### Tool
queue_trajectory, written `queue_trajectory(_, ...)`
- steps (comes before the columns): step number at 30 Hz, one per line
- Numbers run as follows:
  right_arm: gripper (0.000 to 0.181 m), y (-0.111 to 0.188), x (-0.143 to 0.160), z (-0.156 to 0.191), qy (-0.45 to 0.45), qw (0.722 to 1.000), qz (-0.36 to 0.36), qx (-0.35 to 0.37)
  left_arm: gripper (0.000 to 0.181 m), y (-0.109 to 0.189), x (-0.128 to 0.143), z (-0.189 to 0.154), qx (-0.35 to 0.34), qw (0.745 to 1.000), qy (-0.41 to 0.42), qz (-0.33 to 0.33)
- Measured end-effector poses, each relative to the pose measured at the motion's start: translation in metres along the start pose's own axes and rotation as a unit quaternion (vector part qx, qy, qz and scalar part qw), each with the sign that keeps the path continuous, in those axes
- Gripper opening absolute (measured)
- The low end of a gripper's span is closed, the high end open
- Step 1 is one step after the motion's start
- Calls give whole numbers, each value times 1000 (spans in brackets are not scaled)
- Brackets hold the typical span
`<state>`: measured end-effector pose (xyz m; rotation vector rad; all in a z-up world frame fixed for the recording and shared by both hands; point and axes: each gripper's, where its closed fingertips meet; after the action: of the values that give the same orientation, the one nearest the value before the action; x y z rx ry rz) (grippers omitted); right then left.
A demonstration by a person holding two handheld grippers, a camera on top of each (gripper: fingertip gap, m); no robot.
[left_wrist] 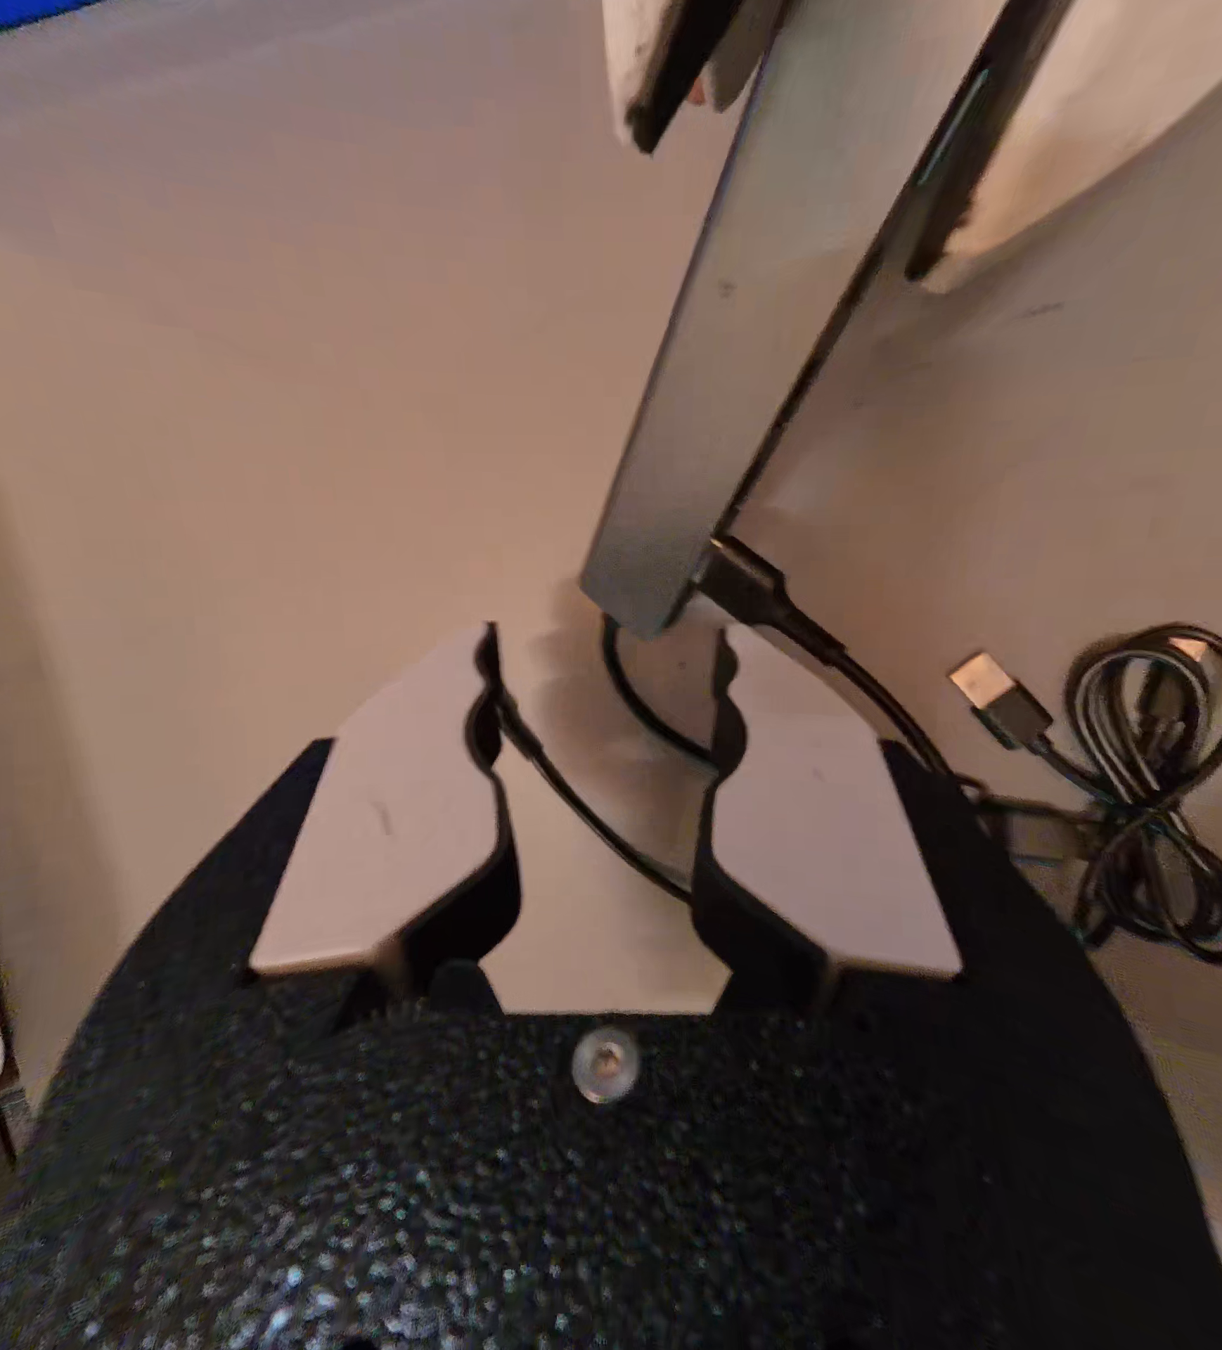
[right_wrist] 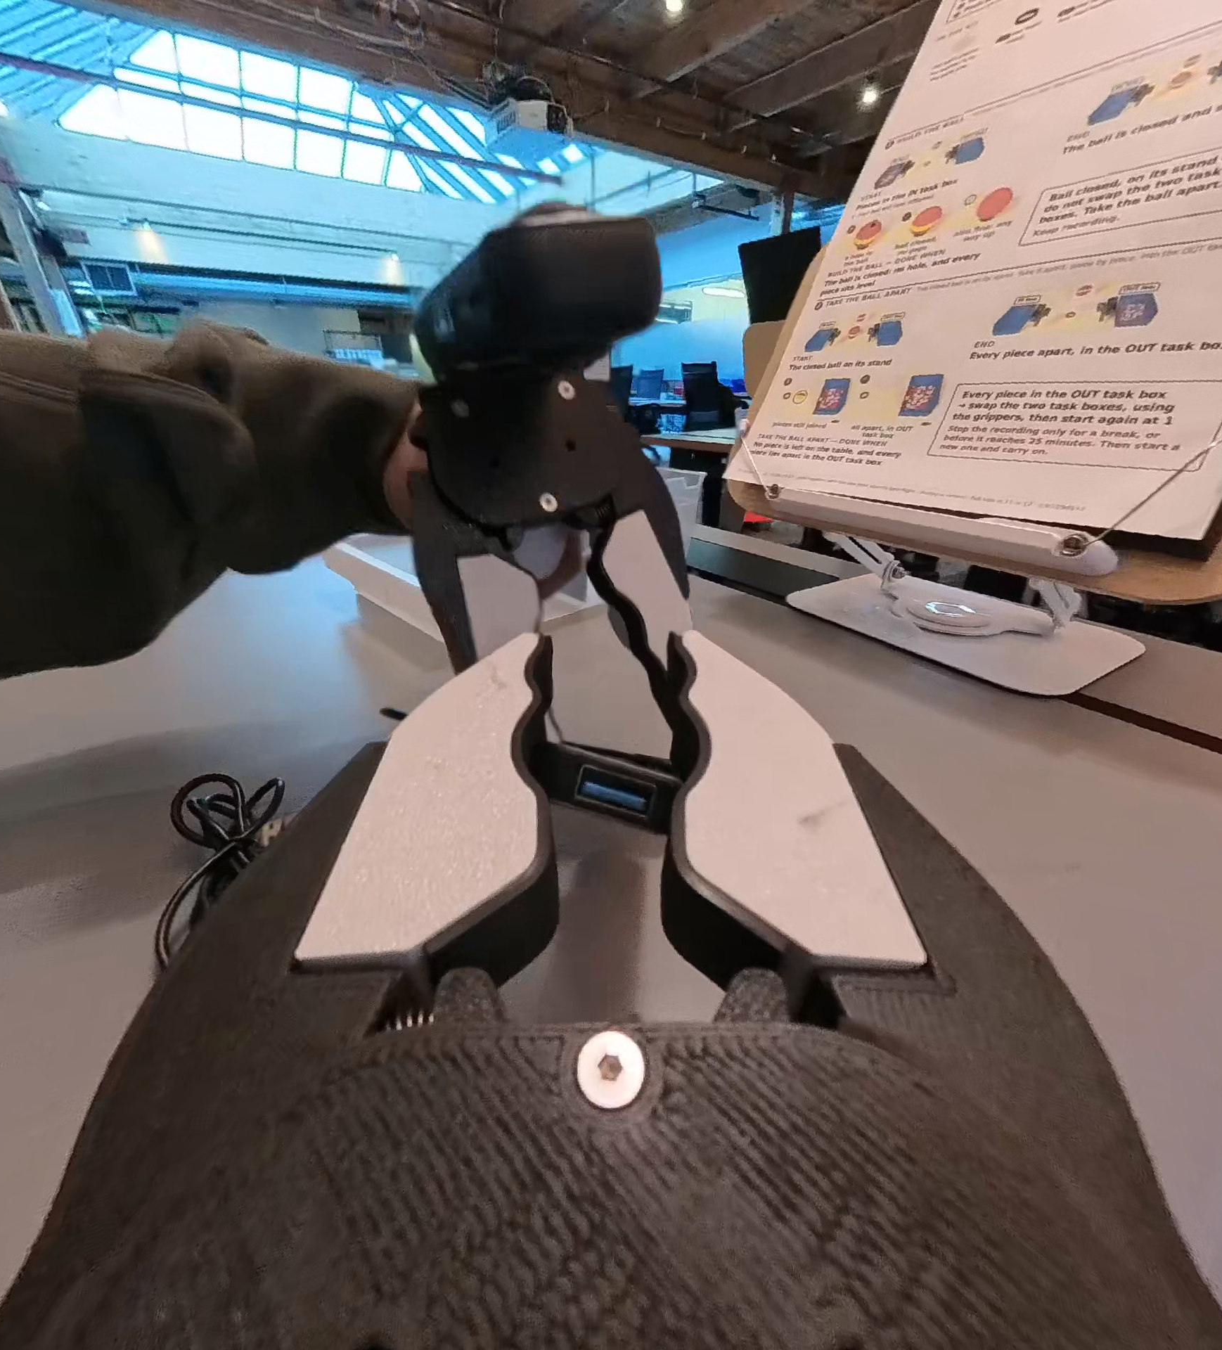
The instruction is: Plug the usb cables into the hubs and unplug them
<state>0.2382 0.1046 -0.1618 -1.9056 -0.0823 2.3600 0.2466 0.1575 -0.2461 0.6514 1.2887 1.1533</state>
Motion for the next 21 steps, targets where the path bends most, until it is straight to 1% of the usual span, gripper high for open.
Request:
queue_trajectory(1,30,0,0,1,-3,1000,1,-6,46,-5,-1,1,2,1000,-6,2)
queue_trajectory(3,30,0,1,1,-1,1000,2,-4,38,-12,-2,-2,20,1000,-20,5)
queue_trajectory(5,30,0,1,1,0,1000,3,-5,36,-17,-4,-6,31,999,-22,1)
queue_trajectory(6,30,0,1,2,-1,1000,2,-8,37,-19,-4,-9,40,999,-16,-1)
queue_trajectory(8,30,1,0,2,-5,1000,-1,-11,41,-17,6,-17,66,998,-9,17)
queue_trajectory(9,30,1,-1,1,-8,1000,-3,-12,43,-14,10,-18,70,997,0,17)
queue_trajectory(12,30,2,-2,1,-13,1000,-6,-16,54,-4,5,-12,55,996,56,-35)
queue_trajectory(13,30,2,-2,2,-13,1000,-4,-19,57,-2,2,-14,58,995,61,-54)
queue_trajectory(15,30,1,-1,4,-10,1000,-1,-25,61,-5,-1,-19,57,995,44,-63)
queue_trajectory(18,29,2,0,7,-8,999,0,-34,62,-17,-1,-19,55,997,21,-45)
queue_trajectory(20,29,2,0,8,-7,999,1,-39,62,-24,-5,-21,73,996,13,-55)
queue_trajectory(21,29,2,0,9,-7,999,2,-41,59,-27,-6,-21,82,995,10,-56)
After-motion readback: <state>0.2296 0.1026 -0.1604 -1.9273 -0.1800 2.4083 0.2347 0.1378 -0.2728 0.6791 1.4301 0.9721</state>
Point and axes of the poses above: each gripper's, where its closed fingertips meet, y back along the fingers, x out of its underside, z = x × y across the jaws, and after that the axes turned 12 degrees about -y, right-handed
